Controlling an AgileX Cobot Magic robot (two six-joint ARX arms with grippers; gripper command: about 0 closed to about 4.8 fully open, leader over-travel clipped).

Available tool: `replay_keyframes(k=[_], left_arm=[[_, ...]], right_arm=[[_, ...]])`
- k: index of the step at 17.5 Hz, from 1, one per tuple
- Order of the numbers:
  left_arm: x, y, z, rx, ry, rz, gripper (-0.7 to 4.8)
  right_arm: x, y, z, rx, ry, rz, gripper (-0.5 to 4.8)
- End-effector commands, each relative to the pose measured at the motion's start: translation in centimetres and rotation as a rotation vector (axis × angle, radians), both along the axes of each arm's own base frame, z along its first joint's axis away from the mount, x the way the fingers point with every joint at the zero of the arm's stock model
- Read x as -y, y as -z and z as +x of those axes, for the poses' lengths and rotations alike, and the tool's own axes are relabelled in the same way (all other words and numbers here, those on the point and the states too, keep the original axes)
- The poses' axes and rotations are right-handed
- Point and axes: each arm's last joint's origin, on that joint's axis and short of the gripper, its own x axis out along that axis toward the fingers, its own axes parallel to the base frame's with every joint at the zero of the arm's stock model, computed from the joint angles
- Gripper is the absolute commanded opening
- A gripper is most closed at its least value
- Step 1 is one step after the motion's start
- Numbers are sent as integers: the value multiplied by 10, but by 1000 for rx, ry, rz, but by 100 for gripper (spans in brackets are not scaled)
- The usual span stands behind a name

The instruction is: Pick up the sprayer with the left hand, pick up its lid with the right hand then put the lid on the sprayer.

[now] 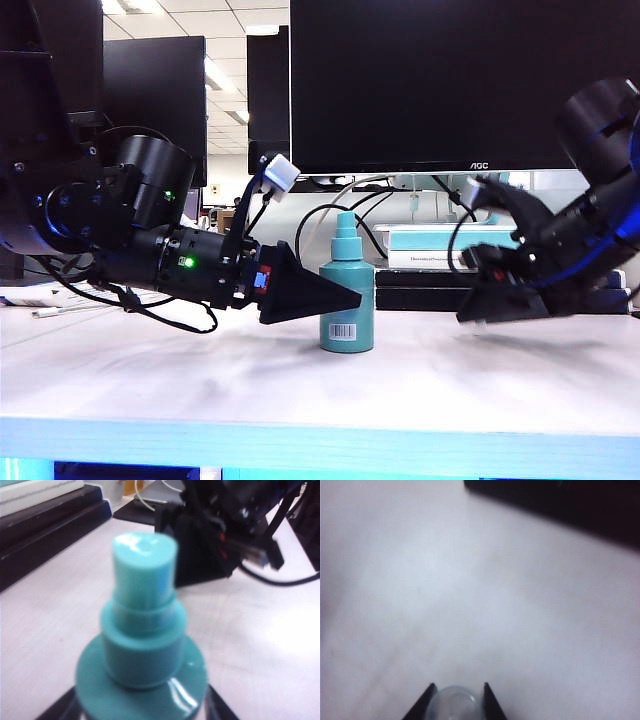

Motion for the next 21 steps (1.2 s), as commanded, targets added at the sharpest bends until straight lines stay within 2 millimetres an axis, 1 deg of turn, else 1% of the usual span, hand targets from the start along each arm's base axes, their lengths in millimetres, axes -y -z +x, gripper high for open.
replay_keyframes(k=[1,2,3,5,6,7,8,10,11,12,13,17,21], left_arm=[[1,-2,1,18,-18,2,311],[1,-2,1,18,-19,2,299],[1,-2,1,19,-19,2,299],[1,-2,1,21,-18,3,299],[1,-1,1,18,-15,3,299],[1,0,1,17,-15,4,299],[1,0,1,16,-15,4,299],[2,0,1,20,4,-2,293],[2,-1,0,21,14,-6,252],[3,-1,0,20,17,-7,240],[3,-1,0,18,32,-12,240],[4,-2,-1,18,58,-23,240],[11,-2,-5,18,104,-32,241]], right_arm=[[-2,-8,5,29,5,47,93],[-3,-13,8,21,-6,75,93],[-4,-18,10,17,-18,96,93],[-7,-38,14,26,-49,135,93],[-8,-60,15,26,-72,155,93],[-8,-73,14,13,-79,162,93],[-8,-81,13,5,-95,170,93],[-10,-106,8,-27,-178,256,93],[-11,-117,5,-57,-215,317,93],[-13,-120,4,-84,-240,349,93],[-15,-122,3,-96,-267,368,93],[-26,-116,-6,-187,-342,380,93],[-38,-116,-11,-180,-409,365,93]])
